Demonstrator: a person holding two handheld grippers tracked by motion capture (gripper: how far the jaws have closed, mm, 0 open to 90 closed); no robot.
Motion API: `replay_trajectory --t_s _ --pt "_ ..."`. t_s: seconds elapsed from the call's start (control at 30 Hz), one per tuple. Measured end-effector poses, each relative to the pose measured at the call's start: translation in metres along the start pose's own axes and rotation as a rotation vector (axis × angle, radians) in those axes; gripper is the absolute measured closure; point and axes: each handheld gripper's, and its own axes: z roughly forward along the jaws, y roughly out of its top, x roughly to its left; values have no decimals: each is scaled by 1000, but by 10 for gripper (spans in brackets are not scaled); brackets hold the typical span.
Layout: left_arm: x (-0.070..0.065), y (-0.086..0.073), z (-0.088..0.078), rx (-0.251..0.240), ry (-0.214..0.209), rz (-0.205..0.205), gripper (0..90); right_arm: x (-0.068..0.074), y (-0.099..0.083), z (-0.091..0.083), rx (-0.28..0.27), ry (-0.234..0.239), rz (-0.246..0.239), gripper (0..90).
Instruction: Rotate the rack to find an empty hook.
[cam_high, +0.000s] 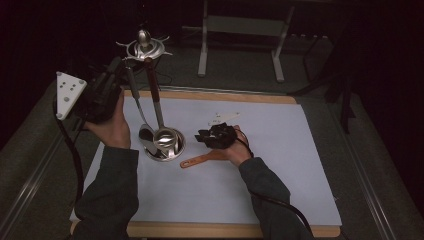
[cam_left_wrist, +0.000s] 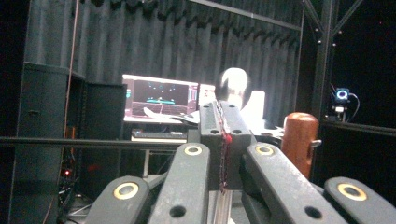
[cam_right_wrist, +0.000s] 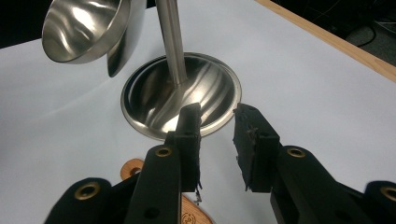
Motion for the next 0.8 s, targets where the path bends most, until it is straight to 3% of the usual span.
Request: replay_trajectory --t_s 0.4,0.8 --pt "11 2 6 22 21 1 900 -2 -1 -2 5 -4 -1 712" --pt "21 3 15 36 42 -24 900 -4 -1 -6 13 -13 -11 713"
